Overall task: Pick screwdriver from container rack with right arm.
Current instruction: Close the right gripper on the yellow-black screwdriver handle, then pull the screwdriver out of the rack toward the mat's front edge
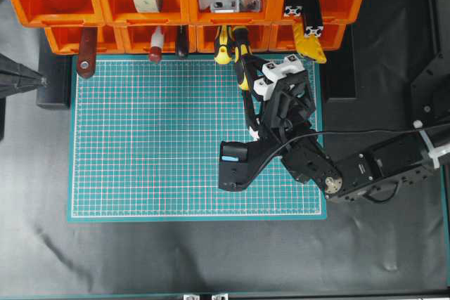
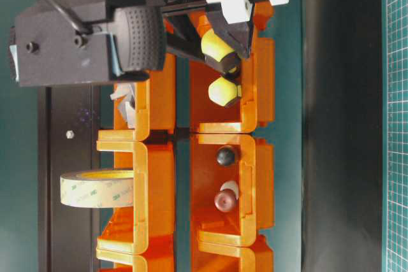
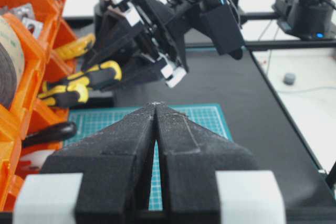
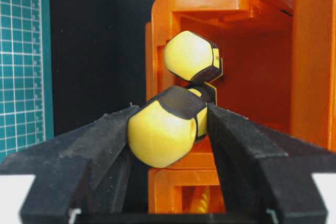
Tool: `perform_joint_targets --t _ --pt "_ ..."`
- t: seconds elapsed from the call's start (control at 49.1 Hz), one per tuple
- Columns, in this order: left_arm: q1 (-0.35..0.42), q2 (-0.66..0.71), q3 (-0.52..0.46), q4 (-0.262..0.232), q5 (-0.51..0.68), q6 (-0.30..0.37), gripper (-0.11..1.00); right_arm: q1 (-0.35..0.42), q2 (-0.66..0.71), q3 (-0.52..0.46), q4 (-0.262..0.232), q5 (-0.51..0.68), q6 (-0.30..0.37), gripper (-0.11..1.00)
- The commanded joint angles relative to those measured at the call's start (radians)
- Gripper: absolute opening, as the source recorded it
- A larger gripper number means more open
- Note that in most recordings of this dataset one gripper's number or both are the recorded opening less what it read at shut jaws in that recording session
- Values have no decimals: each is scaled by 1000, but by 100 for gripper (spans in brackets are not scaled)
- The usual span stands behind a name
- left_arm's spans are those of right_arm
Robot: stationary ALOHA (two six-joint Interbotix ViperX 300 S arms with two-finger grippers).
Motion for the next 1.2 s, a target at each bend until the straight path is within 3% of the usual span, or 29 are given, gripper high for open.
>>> perform_joint_targets --t 0.0,0.489,0.957,1.181 --pt "-2 5 -31 3 -3 -6 0 8 -11 -37 -2 23 8 43" --pt "-3 5 -31 5 -3 -8 0 72 -21 -69 3 153 0 41" --pt "-8 5 -31 3 -3 -6 0 206 -41 -84 63 272 -3 41" --pt "-8 5 -29 5 -5 -8 0 305 -38 -158 77 371 -11 41"
